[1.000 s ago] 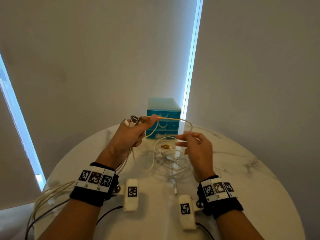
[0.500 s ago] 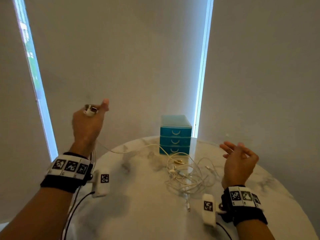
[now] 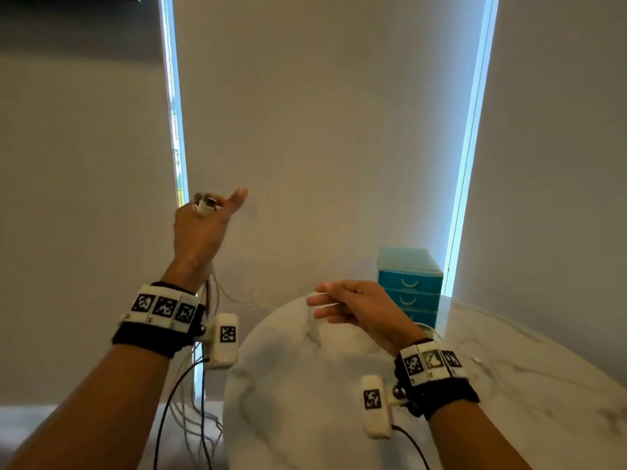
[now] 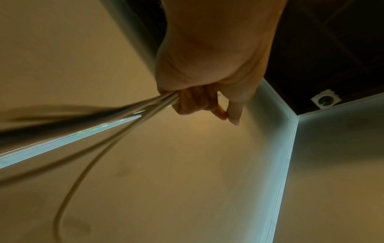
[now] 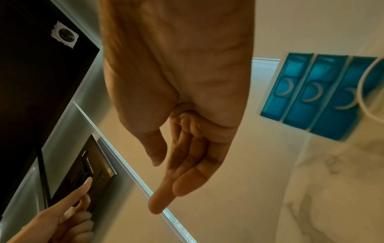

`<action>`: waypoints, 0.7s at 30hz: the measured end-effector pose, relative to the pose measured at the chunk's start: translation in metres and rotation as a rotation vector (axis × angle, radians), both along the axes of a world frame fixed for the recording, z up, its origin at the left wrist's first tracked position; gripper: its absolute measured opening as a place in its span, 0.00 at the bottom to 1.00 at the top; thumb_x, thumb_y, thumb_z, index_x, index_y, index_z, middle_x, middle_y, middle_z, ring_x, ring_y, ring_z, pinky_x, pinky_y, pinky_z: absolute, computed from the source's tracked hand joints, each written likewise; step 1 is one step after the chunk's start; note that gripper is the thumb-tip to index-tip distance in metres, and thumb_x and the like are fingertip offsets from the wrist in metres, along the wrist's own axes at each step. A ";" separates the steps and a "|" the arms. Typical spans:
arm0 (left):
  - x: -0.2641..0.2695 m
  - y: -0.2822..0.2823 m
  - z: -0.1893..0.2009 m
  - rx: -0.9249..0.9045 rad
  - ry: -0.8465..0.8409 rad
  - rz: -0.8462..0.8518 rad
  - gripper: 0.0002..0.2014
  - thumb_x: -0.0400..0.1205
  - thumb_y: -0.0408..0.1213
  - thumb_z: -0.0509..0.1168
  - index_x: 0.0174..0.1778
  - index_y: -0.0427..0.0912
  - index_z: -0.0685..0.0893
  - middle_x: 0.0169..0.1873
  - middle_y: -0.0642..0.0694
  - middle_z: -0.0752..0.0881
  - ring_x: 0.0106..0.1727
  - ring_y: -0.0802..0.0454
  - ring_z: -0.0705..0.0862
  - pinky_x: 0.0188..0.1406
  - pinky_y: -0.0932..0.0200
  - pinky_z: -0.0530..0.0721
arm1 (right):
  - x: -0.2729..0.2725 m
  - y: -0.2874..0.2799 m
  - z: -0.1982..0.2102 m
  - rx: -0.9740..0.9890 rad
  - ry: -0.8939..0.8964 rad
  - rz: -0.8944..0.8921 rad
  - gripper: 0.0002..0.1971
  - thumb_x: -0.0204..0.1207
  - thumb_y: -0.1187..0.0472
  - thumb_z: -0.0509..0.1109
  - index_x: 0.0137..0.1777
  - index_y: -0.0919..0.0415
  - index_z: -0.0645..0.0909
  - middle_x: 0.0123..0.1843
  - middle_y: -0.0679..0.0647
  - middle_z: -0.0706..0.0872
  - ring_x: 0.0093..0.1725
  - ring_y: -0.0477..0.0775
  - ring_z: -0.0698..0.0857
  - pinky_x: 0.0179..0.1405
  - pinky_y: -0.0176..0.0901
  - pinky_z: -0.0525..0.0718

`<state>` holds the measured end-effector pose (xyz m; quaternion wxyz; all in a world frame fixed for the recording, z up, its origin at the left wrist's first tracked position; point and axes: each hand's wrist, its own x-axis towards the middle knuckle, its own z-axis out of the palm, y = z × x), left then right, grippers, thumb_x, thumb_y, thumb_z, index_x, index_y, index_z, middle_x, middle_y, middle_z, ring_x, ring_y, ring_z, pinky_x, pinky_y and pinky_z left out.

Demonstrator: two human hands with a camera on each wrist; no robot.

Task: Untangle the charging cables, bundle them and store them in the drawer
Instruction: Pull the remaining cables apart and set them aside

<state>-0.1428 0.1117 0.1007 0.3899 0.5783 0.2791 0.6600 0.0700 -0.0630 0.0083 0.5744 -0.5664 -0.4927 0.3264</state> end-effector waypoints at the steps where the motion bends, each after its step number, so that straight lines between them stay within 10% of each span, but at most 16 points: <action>1: 0.002 0.001 -0.007 -0.021 0.051 -0.046 0.18 0.74 0.58 0.85 0.36 0.50 0.87 0.21 0.62 0.78 0.26 0.60 0.74 0.35 0.58 0.75 | 0.003 -0.005 -0.006 -0.005 -0.020 -0.015 0.15 0.94 0.56 0.66 0.69 0.64 0.88 0.58 0.56 0.97 0.55 0.56 0.96 0.55 0.43 0.93; 5: 0.026 -0.007 -0.036 -0.153 0.253 -0.328 0.23 0.72 0.65 0.84 0.31 0.53 0.84 0.23 0.55 0.70 0.25 0.56 0.64 0.27 0.58 0.65 | 0.006 -0.015 -0.022 0.025 -0.057 -0.082 0.12 0.93 0.57 0.68 0.65 0.61 0.91 0.55 0.55 0.98 0.48 0.55 0.95 0.50 0.46 0.90; 11: 0.078 -0.047 -0.070 -0.506 0.297 -0.882 0.56 0.70 0.90 0.56 0.64 0.36 0.85 0.30 0.49 0.71 0.29 0.54 0.63 0.32 0.55 0.56 | 0.007 -0.024 -0.023 0.248 -0.074 -0.301 0.07 0.85 0.56 0.78 0.59 0.54 0.93 0.48 0.49 0.97 0.41 0.48 0.93 0.39 0.39 0.91; 17: 0.118 -0.075 -0.095 -0.523 0.445 -1.133 0.51 0.64 0.94 0.39 0.36 0.45 0.79 0.31 0.46 0.72 0.30 0.53 0.63 0.31 0.57 0.58 | 0.027 -0.039 -0.036 0.333 -0.175 -0.420 0.12 0.77 0.47 0.85 0.60 0.44 0.94 0.52 0.43 0.95 0.50 0.47 0.93 0.45 0.39 0.94; 21: 0.131 -0.095 -0.099 -0.484 0.565 -1.091 0.51 0.68 0.91 0.29 0.26 0.49 0.79 0.30 0.46 0.71 0.30 0.52 0.60 0.35 0.52 0.51 | 0.032 -0.042 -0.041 0.300 -0.328 -0.463 0.10 0.78 0.50 0.85 0.57 0.39 0.93 0.56 0.35 0.92 0.55 0.29 0.89 0.51 0.22 0.85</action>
